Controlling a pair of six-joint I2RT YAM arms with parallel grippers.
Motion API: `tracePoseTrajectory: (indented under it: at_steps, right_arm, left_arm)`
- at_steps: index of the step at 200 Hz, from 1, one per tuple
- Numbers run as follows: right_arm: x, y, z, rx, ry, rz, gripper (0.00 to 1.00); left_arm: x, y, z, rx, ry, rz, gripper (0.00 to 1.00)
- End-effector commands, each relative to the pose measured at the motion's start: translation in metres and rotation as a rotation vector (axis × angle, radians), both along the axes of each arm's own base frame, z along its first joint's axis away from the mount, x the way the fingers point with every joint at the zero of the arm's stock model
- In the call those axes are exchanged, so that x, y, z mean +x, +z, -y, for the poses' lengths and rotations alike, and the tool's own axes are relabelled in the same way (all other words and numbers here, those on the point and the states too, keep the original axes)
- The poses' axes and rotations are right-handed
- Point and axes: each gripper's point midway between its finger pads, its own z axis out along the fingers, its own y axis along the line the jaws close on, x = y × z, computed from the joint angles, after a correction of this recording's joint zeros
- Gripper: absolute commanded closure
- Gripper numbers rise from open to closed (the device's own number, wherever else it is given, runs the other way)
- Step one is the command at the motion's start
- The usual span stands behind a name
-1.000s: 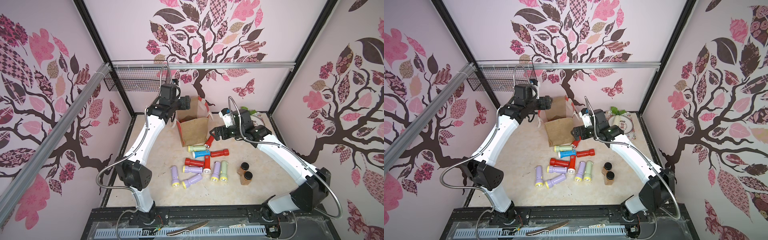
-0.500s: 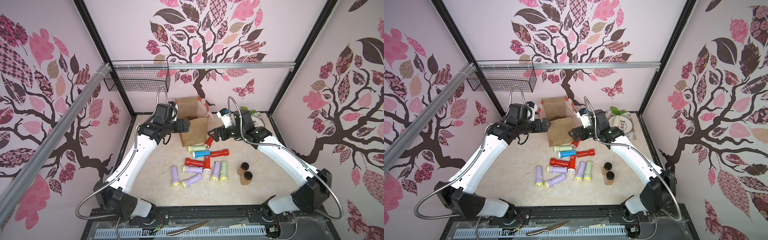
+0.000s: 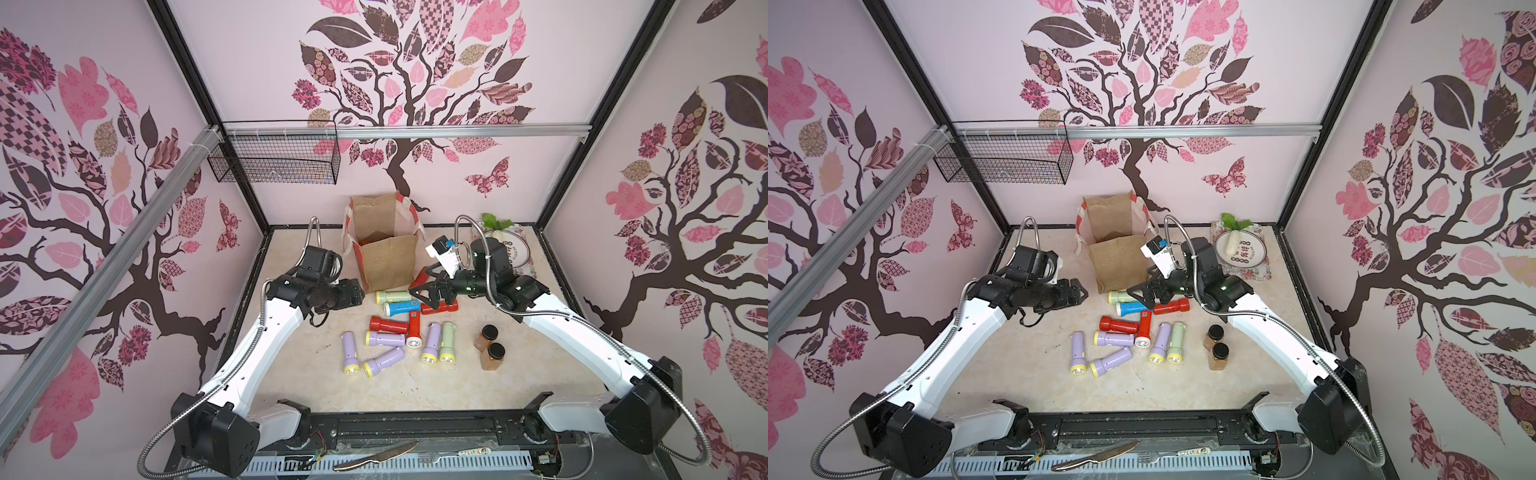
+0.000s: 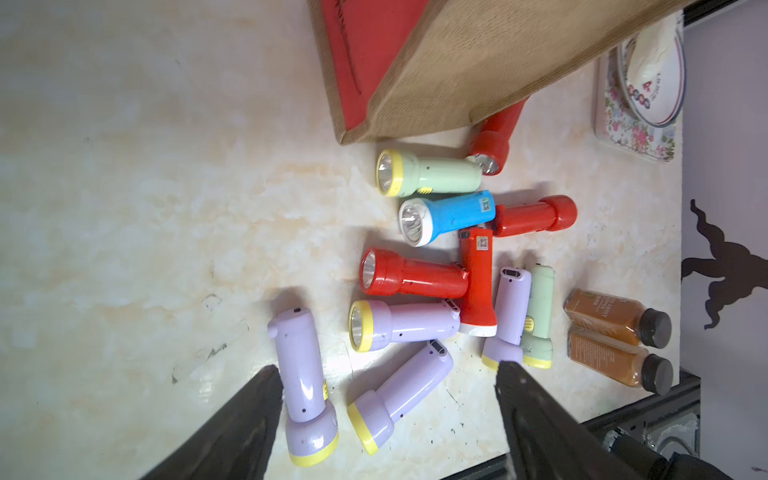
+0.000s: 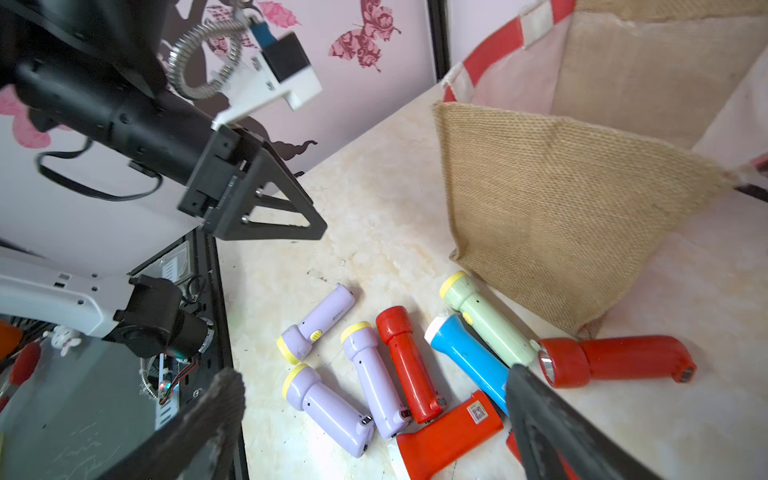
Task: Put the flashlights into the tote bags
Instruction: Pick up the flashlight from the center of the board.
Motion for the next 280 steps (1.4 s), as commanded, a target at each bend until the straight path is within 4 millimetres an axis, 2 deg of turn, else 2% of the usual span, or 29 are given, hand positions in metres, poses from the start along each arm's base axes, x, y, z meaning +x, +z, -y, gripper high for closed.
tracePoseTrajectory:
  at_steps: [1, 86, 153, 190, 224, 280]
  right_arm:
    - [-0.018, 0.011, -0.008, 0.030, 0.085, 0.065, 0.00]
    - [-0.040, -0.024, -0.028, -0.025, 0.144, 0.002, 0.00]
    - [-0.041, -0.032, -0.026, -0.044, 0.137, -0.009, 0.00]
    - [-0.040, -0.031, -0.026, -0.044, 0.133, -0.009, 0.00]
    - [-0.039, -0.031, -0.026, -0.045, 0.129, -0.011, 0.00]
    - [-0.038, -0.031, -0.027, -0.046, 0.131, -0.008, 0.00]
  left_arm:
    - [-0.019, -0.024, -0.007, 0.006, 0.027, -0.076, 0.18]
    - [-0.047, -0.104, -0.026, 0.090, 0.103, -0.251, 0.27]
    - [-0.049, -0.135, -0.021, 0.064, 0.134, -0.302, 0.35]
    - [-0.044, -0.149, -0.021, 0.072, 0.149, -0.318, 0.38]
    - [-0.048, -0.163, -0.022, 0.084, 0.152, -0.350, 0.41]
    - [-0.050, -0.174, -0.017, 0.103, 0.128, -0.369, 0.47]
